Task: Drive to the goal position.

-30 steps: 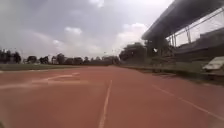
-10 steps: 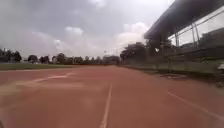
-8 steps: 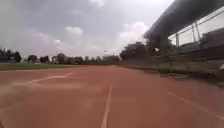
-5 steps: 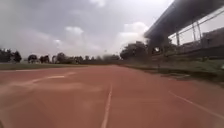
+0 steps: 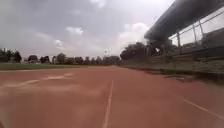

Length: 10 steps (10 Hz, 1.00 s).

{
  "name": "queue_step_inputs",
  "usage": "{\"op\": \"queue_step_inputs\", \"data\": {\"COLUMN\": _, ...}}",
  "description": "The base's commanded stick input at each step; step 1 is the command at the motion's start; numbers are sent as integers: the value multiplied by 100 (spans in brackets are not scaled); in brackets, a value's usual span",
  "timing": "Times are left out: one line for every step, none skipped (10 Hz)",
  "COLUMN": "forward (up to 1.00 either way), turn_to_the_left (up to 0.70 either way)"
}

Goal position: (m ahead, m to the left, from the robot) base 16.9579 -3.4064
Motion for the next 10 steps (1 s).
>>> {"op": "queue_step_inputs", "data": {"forward": 45, "turn_to_the_left": 0}}
{"op": "queue_step_inputs", "data": {"forward": 45, "turn_to_the_left": 0}}
{"op": "queue_step_inputs", "data": {"forward": 45, "turn_to_the_left": 0}}
{"op": "queue_step_inputs", "data": {"forward": 45, "turn_to_the_left": 0}}
{"op": "queue_step_inputs", "data": {"forward": 45, "turn_to_the_left": 0}}
{"op": "queue_step_inputs", "data": {"forward": 45, "turn_to_the_left": 0}}
{"op": "queue_step_inputs", "data": {"forward": 45, "turn_to_the_left": 0}}
{"op": "queue_step_inputs", "data": {"forward": 45, "turn_to_the_left": 0}}
{"op": "queue_step_inputs", "data": {"forward": 45, "turn_to_the_left": 0}}
{"op": "queue_step_inputs", "data": {"forward": 45, "turn_to_the_left": 0}}
